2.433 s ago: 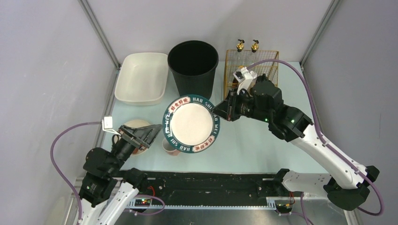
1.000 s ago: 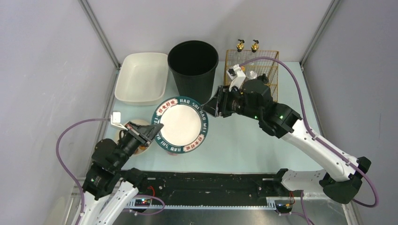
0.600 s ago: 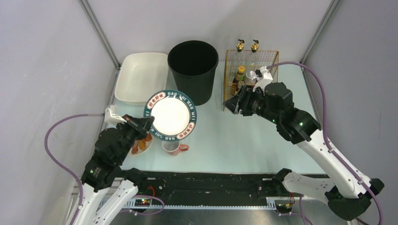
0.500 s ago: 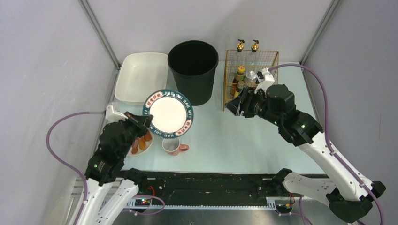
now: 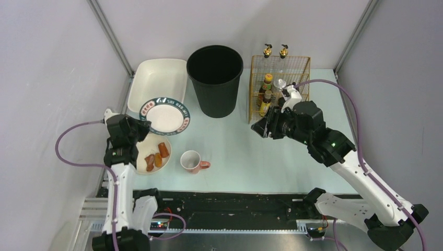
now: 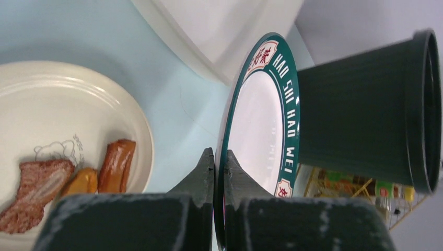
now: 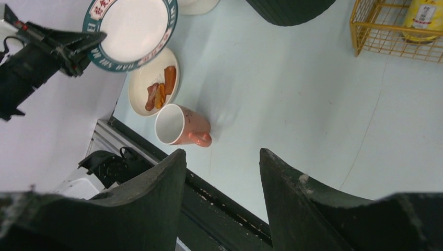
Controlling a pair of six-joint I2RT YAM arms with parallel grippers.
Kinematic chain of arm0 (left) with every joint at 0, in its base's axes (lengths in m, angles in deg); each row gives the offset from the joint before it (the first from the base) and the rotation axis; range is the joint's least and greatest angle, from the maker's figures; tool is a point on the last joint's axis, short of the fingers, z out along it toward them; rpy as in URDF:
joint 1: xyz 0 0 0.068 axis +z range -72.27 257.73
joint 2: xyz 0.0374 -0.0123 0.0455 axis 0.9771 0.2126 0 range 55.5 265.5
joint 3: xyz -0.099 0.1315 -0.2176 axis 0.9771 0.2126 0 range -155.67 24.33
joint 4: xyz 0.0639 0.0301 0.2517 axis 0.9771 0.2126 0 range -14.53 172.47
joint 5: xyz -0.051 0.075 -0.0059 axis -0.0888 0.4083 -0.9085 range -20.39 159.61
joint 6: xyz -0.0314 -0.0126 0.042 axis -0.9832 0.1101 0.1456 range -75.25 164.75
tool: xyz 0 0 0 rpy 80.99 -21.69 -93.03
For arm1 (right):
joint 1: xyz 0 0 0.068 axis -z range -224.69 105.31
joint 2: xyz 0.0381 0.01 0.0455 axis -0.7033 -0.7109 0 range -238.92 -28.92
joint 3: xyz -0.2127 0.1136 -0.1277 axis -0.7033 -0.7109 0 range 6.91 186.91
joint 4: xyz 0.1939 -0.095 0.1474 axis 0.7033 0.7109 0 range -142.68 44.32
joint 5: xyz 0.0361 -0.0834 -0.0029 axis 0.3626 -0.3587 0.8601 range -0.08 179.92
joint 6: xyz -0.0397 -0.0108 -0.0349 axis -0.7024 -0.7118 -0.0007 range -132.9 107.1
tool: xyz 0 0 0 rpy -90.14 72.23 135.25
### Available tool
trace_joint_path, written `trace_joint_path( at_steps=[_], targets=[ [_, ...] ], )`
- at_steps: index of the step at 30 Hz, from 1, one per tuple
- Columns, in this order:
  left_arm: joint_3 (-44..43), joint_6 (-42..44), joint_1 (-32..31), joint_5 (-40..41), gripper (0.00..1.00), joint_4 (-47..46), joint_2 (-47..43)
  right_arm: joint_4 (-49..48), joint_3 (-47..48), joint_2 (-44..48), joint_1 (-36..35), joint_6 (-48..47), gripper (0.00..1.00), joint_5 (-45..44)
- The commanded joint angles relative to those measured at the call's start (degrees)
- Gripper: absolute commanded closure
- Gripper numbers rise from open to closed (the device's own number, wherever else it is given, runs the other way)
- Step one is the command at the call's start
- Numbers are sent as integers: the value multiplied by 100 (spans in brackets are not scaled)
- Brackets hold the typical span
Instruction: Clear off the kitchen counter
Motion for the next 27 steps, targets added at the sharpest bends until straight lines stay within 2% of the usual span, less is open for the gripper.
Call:
trace_joint_path(
  at_steps=[1, 11, 16, 27],
  targets=[
    [-284, -299, 436, -470, 100, -1277, 646, -185, -33, 171, 24, -20, 42, 304],
    [-1069, -1254, 655, 34, 100, -2837, 2742, -47, -128, 521, 20, -121, 41, 433],
    [-1641, -1453, 631, 670, 100, -2971, 3693, 17, -126, 555, 75, -258, 41, 480],
    [-3490, -1938, 465, 1064, 100, -2995, 5845, -32, -193, 358, 159, -250, 40, 818]
  ],
)
